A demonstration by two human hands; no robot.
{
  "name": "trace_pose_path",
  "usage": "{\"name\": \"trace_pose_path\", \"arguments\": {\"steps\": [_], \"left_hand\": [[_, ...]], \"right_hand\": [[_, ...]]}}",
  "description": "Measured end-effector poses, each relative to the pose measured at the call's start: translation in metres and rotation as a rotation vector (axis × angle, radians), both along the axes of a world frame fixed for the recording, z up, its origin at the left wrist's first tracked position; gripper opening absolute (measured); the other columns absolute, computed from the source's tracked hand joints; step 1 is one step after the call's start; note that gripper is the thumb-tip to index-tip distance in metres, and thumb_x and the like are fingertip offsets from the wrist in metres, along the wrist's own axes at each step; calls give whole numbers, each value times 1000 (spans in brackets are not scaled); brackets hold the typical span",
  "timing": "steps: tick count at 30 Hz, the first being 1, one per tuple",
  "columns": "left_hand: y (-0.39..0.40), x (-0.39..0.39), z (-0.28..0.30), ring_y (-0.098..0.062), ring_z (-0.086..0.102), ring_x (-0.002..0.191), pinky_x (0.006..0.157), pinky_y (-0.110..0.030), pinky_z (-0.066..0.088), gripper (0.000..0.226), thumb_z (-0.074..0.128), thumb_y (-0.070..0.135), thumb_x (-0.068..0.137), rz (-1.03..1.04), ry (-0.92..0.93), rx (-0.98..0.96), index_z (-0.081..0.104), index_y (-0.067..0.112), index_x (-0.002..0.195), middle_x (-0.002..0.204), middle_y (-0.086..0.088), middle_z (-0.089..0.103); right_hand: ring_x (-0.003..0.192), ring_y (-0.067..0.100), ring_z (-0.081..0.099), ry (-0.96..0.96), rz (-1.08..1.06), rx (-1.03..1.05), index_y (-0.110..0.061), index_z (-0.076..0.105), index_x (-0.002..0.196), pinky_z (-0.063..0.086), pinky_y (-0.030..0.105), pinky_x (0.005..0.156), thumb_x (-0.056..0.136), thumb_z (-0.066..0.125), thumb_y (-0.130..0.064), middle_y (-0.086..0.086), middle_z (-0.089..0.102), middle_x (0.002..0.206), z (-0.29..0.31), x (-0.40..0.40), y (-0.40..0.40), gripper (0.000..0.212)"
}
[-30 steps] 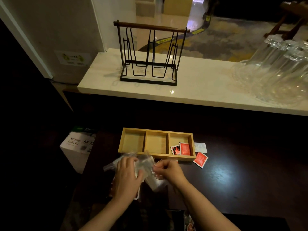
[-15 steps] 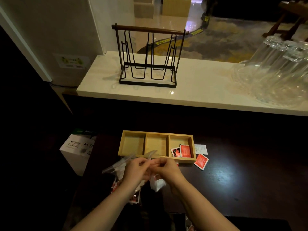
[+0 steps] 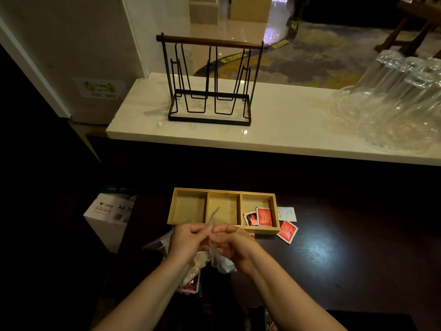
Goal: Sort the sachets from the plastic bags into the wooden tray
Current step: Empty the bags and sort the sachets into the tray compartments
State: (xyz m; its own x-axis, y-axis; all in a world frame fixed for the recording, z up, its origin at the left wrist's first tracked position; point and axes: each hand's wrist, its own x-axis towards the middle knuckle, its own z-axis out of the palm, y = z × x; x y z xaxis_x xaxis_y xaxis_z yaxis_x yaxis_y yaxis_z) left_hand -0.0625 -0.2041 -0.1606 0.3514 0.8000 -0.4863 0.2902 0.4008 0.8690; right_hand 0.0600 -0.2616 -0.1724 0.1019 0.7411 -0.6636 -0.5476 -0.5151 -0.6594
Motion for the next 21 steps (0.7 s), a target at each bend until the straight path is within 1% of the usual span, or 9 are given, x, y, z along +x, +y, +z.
{"name": "trace_pose_path", "arguments": {"steps": [3,6,8,10,13,16,17,19,21], "left_hand": [[-5,1,-2,-8,68,57,52,-19,53,27,61,7,88,41,37,36,72,20,67,58,6,71],[-11,2,-5,-14,68,61,57,-26,55,28,61,10,88,38,146,136,72,26,67,63,4,72],[-14,3,-6,-16,68,62,60,-30,58,22,60,9,87,25,204,173,74,21,75,68,3,71],[-15,5,-4,-17,69,66,65,-36,60,19,60,10,86,13,247,224,75,16,78,73,0,72],[-15,5,0,-18,68,69,65,-42,58,17,61,12,84,-10,303,363,77,12,77,71,-3,73],[-21,4,6,-13,64,65,59,-35,52,19,61,17,86,-41,398,503,76,16,76,67,1,71],[-23,4,8,-8,61,64,54,-30,48,19,59,20,88,-54,439,553,75,19,76,67,5,68],[-27,4,8,-1,52,62,49,-17,34,21,55,23,91,-97,508,617,67,25,74,66,12,58],[-27,4,5,-2,49,59,47,-14,27,22,51,22,94,-130,522,589,56,25,73,65,12,52]], "right_hand": [[62,14,66,17,-21,3,-8,63,77,51,21,57,78,63,12,6,68,71,-1,-1,0,20],[65,19,65,-24,-18,-6,-9,61,75,50,28,67,78,59,13,9,67,73,-5,-6,-1,23],[68,23,63,-71,-25,3,-10,61,73,50,34,72,77,56,14,13,66,76,-6,-9,-1,25],[67,24,62,-102,-70,5,-9,59,74,51,35,70,76,53,16,17,65,79,-6,-12,0,25],[54,18,62,-86,-128,24,-6,56,77,51,25,54,76,50,19,13,62,69,0,-12,-1,26],[50,14,62,-119,-137,33,-3,56,86,50,20,48,77,52,19,11,61,66,3,-11,-7,25],[52,13,62,-166,-124,34,-3,57,88,50,20,48,78,55,17,9,61,68,3,-12,-8,23],[61,12,61,-297,-75,32,-7,61,90,50,19,53,81,62,8,5,60,71,-1,-14,-9,18],[68,14,62,-367,-21,38,-10,63,92,53,21,60,84,65,-2,4,62,76,-2,-17,-8,11]]}}
